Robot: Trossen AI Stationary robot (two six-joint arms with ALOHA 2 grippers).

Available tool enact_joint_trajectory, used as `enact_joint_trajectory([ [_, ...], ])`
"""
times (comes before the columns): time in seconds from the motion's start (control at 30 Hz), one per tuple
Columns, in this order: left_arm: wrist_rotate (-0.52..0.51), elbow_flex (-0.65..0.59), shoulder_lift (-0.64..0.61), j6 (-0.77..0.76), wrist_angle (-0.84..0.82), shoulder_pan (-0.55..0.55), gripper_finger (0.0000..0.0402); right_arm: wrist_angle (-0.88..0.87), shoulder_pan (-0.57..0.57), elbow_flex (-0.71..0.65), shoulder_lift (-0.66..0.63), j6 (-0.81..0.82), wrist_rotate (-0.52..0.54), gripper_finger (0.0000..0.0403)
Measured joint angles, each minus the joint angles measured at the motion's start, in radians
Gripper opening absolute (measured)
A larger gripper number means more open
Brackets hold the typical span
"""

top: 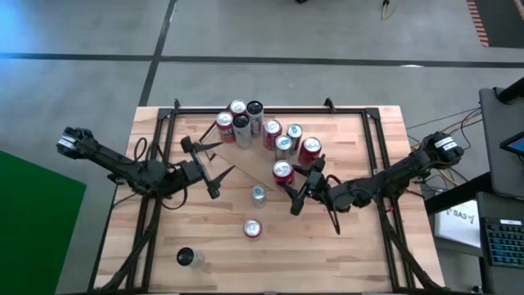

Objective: Place canned beverage on shelf
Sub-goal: Put the red/black soda can on the shelf, align with the other red/black soda can

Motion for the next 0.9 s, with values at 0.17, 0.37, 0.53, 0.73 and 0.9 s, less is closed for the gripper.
enact_joint_trajectory([
  [0.17,0.0,0.0,0.004,-0.002,0.016,0.016,0.0337,-0.038,0.0,0.0,0.006,0.027,0.014,0.0283],
  [0.37,0.001,0.0,0.011,-0.001,0.022,0.026,0.0337,-0.047,0.0,0.0,0.006,0.035,0.038,0.0288],
  [0.53,0.001,0.0,0.013,-0.001,0.025,0.026,0.0337,-0.049,0.0,0.0,0.006,0.035,0.039,0.0289],
  [0.73,0.002,0.0,0.013,-0.003,0.024,0.026,0.0337,-0.07,0.0,0.0,0.006,0.038,0.039,0.029],
  [0.9,0.008,0.0,0.013,-0.004,0.024,0.026,0.0337,-0.071,0.0,0.0,0.006,0.038,0.039,0.029],
])
